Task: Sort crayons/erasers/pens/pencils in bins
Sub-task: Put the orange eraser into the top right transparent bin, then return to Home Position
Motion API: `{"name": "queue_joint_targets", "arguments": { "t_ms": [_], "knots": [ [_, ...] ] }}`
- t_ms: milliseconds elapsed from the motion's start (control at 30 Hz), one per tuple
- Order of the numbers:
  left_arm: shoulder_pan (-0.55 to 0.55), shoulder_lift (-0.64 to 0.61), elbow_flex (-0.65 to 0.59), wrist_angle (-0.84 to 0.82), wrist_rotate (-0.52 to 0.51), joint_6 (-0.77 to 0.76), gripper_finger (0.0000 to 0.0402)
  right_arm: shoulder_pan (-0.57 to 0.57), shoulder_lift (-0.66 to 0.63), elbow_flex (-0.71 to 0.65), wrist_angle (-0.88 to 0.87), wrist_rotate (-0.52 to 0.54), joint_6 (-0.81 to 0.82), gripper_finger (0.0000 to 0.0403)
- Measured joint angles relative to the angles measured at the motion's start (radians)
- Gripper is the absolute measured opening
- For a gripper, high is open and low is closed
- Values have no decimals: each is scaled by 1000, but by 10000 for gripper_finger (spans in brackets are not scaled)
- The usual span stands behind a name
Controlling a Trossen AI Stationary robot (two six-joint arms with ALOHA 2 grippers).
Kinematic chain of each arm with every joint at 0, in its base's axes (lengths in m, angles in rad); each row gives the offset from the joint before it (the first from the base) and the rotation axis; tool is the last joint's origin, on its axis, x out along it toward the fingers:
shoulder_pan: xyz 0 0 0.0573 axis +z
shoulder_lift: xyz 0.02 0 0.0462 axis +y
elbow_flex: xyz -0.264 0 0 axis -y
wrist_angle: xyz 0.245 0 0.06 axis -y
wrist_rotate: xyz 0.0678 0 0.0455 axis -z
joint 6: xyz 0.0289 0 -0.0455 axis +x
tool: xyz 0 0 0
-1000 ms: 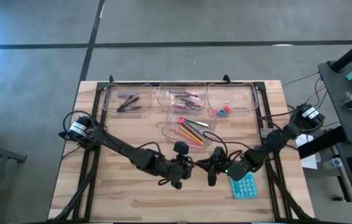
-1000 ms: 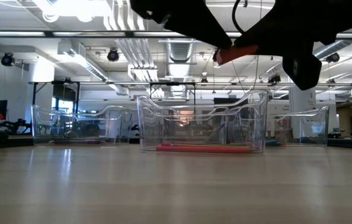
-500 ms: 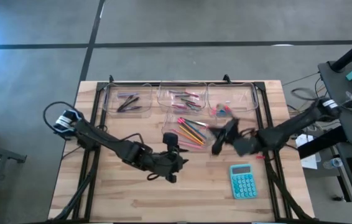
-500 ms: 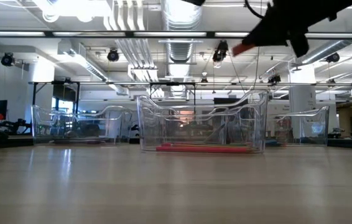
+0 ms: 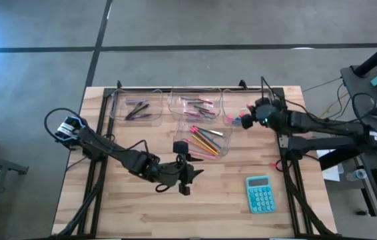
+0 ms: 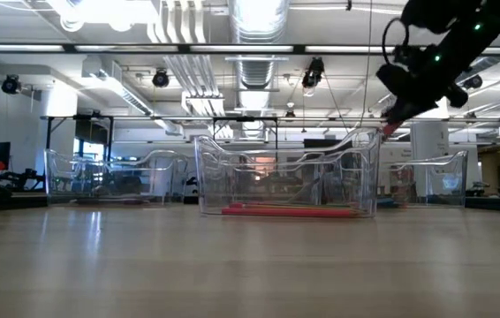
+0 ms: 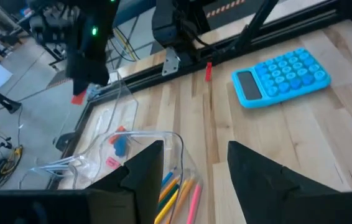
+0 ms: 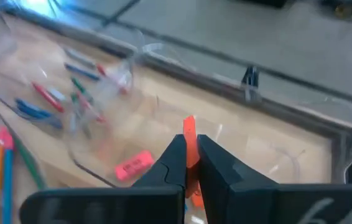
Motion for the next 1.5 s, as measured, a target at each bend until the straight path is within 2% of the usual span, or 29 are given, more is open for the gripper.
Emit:
{"name": "queue_joint_targets", "arguments": {
  "t_ms": [100, 233, 533, 767, 867, 1000, 1167, 1367, 1500],
  "knots": [
    [0, -6, 0, 7, 0, 18, 164, -96, 22, -17, 1, -70, -36, 24],
    [-6, -21, 0, 11, 9, 17, 164, -156, 56, -27, 1, -114, -84, 70],
    [-21, -59, -4, 10, 19, 15, 164, -159, 96, -28, 39, -139, -111, 196],
    [-42, -104, -39, 25, 23, -12, 164, -159, 67, -28, 38, -143, -111, 242],
    [-50, -145, -93, 65, 25, -15, 164, -143, 40, -28, 44, -163, -140, 250],
    [-58, -234, -185, 118, 25, -40, 164, -77, -20, -28, 103, -267, -223, 247],
    [-58, -374, -355, 315, 41, -63, 164, 43, -93, -28, 215, -352, -285, 231],
    [-53, -495, -581, 593, 64, -64, 164, 212, -137, -29, 321, -380, -339, 212],
    [-19, -541, -671, 658, 64, -115, 164, 325, -141, -30, 382, -380, -384, 202]
  ]
}}
